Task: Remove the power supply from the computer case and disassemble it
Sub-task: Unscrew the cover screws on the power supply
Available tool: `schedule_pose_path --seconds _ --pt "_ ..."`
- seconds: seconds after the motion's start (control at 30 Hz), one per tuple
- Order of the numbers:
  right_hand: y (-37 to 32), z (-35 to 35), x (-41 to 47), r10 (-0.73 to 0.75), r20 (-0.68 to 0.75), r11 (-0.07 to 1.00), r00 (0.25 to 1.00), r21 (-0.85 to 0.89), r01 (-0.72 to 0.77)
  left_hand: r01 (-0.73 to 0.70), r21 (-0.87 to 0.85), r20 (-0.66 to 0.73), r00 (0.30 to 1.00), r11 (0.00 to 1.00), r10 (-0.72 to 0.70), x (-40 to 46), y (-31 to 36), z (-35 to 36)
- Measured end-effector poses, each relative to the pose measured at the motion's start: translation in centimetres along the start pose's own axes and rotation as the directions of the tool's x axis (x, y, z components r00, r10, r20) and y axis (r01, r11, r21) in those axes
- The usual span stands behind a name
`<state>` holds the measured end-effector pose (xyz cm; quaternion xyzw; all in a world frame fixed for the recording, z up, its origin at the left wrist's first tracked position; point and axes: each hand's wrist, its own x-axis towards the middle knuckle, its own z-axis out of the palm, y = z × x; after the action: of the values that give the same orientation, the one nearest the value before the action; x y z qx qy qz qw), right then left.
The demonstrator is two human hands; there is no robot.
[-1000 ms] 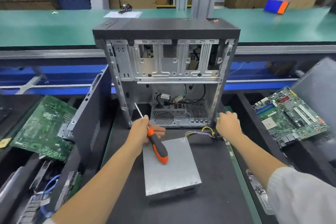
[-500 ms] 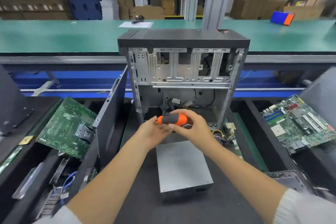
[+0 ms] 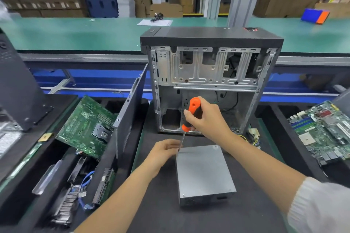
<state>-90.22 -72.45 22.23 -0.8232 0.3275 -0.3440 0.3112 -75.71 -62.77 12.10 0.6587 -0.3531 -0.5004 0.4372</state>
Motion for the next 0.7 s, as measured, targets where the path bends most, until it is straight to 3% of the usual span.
schedule_pose_path --seconds 0.1,0.7 --pt "0.0 0.3 -0.2 -0.011 0.052 1.000 0.999 -0.027 0.012 -0.038 0.095 0.017 0.999 0.995 0.036 0.0 -0.1 0.0" --pt "0.5 0.6 0.0 -0.055 0.076 0.996 0.996 -0.064 0.060 -0.136 0.135 -0.031 0.989 0.982 0.141 0.3 -1.2 0.3"
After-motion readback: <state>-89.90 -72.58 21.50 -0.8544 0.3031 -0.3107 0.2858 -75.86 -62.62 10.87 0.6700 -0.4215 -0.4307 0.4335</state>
